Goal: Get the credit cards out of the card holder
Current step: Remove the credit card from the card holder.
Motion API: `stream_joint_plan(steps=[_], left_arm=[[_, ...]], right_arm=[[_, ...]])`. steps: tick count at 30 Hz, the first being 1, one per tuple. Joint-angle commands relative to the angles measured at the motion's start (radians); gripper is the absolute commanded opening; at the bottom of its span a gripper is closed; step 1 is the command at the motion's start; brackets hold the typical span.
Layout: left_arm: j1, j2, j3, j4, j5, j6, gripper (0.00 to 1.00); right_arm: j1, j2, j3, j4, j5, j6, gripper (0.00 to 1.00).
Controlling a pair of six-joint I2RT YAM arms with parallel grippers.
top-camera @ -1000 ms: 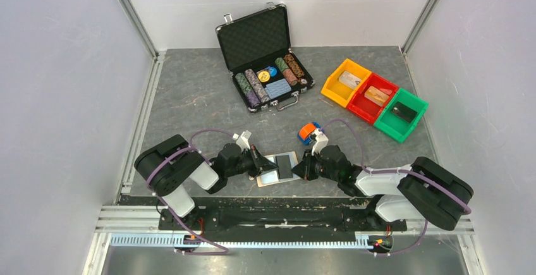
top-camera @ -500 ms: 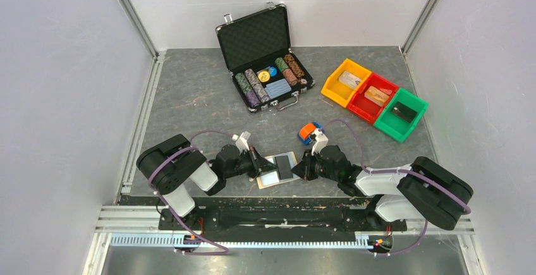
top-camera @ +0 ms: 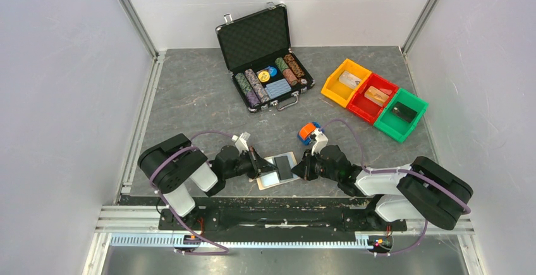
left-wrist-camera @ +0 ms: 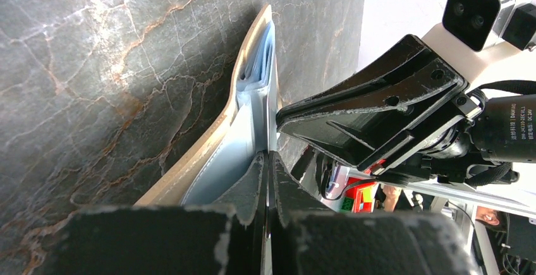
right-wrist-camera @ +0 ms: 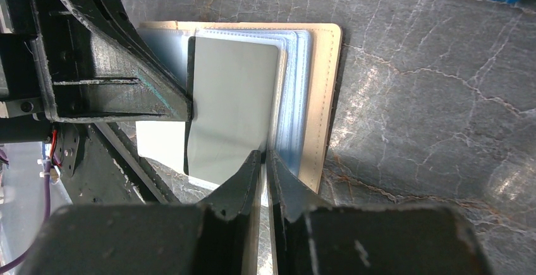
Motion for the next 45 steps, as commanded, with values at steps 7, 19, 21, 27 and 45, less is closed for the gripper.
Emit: stream_joint_plan(steps=[7, 19, 21, 27, 45], left_arm=[[0.007, -0.042, -0.016, 0.032, 0.029, 0.022, 0.02], [0.016, -0.226, -0.004, -0.273, -0.047, 0.089, 0.02], [0.016, -0.285, 0.013, -0.39, -0.069, 0.109, 0.02], [0.016, -0.544, 0.037, -0.715, -0.167, 0.15, 0.02], [0.015, -0.78, 0.135, -0.985, -0.161, 0.124, 0.02]], right_arm=[[-0.004, 0.023, -0.019, -0.075, 0.017, -0.023, 0.1], [-0.007, 0.014, -0.016, -0.078, 0.017, -0.021, 0.1], [-0.007, 0.008, -0.013, -0.082, 0.013, -0.019, 0.1], [-0.007, -0.077, 0.033, -0.145, 0.002, -0.096, 0.17], [0.297, -0.4, -0.146, 0.325, 0.327, -0.875, 0.43]])
